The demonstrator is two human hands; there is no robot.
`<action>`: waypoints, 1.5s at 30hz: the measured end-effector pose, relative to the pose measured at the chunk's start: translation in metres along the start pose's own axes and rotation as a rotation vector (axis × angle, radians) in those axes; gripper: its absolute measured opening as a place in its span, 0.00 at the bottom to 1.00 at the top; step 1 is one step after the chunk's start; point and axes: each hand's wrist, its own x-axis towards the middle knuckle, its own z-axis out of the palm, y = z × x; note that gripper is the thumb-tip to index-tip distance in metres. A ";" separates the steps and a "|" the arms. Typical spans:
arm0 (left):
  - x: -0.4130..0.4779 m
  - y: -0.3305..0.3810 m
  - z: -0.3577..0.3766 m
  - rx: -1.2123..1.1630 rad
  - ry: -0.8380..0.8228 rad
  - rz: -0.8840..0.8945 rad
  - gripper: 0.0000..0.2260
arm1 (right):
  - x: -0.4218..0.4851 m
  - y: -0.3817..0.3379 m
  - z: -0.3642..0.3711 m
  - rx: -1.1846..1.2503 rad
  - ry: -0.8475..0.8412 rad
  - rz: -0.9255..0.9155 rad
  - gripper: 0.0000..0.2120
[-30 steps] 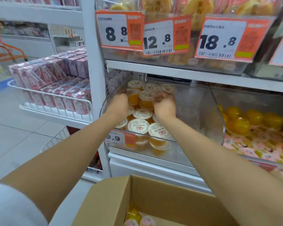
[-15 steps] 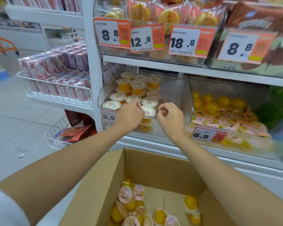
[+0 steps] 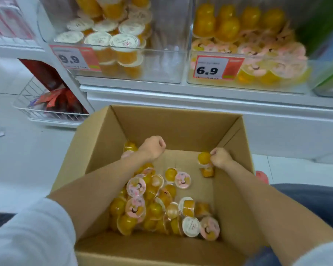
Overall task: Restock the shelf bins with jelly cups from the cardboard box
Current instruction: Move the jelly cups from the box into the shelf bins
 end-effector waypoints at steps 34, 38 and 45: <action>0.141 0.036 0.208 0.038 -0.375 -0.030 0.23 | 0.057 0.071 0.132 1.031 0.275 0.664 0.17; 0.149 0.033 0.221 0.134 -0.212 0.000 0.18 | 0.060 0.074 0.133 1.018 0.318 0.632 0.16; 0.129 0.005 0.190 0.129 -0.146 0.033 0.17 | 0.050 0.066 0.120 1.197 0.228 0.757 0.15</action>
